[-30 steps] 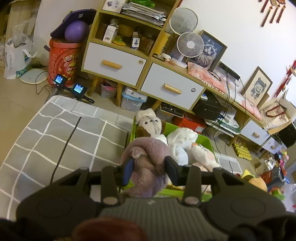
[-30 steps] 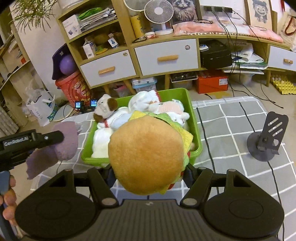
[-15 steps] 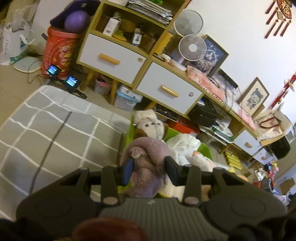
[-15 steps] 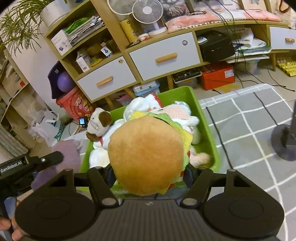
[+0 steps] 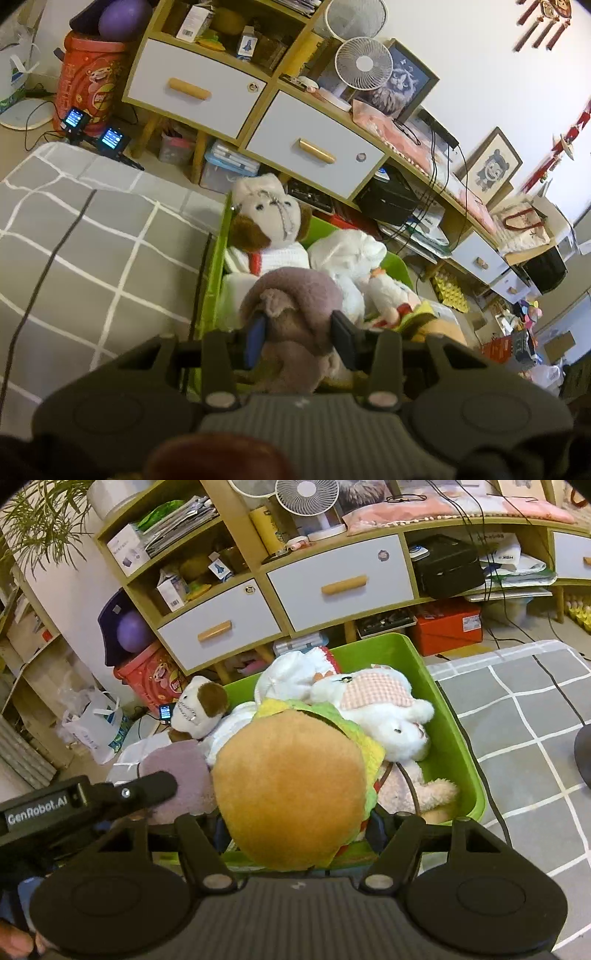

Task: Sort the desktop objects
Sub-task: 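Carry the mauve plush and burger plush into the green bin and release both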

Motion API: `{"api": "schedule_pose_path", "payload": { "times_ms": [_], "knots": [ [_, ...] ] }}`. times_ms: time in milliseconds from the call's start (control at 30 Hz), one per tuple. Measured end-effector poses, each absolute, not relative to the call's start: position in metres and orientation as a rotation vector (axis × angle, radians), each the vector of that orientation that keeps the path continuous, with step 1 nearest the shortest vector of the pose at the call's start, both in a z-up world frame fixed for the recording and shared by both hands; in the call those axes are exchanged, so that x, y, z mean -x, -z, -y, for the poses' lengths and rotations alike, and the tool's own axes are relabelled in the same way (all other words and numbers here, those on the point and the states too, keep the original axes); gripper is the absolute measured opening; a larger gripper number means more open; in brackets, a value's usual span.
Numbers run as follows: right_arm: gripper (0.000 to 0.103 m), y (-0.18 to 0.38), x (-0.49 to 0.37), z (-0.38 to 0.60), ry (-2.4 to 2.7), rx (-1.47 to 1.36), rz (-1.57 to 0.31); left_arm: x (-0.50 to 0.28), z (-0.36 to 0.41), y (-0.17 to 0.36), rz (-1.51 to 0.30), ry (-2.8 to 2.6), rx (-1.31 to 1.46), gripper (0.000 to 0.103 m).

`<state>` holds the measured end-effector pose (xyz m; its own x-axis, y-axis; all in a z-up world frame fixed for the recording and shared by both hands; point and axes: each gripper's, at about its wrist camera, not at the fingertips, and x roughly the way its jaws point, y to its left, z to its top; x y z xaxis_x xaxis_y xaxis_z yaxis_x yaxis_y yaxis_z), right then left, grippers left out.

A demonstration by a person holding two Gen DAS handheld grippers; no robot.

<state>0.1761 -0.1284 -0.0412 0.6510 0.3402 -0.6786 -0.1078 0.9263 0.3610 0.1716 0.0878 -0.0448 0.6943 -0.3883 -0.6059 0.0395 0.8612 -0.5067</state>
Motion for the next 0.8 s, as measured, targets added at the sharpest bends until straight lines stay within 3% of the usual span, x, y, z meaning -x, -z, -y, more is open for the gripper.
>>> {"api": "schedule_pose_path", "payload": {
  "times_ms": [233,400,700,800],
  "knots": [
    [0.071,0.040,-0.174,0.127,-0.263,-0.295,-0.814,-0.169,-0.081,0.041,-0.755,0.246,0.443,0.043],
    [0.075,0.037,-0.174,0.130,-0.267,-0.329,-0.819,-0.167,-0.081,0.038,-0.753,0.264,0.461,0.072],
    [0.078,0.030,-0.171,0.136,-0.268,-0.358,-0.809,-0.163,-0.087,0.029,-0.728,0.255,0.489,0.084],
    [0.077,0.026,-0.168,0.139,-0.251,-0.353,-0.760,-0.162,-0.089,0.028,-0.726,0.252,0.498,0.082]
  ]
}}
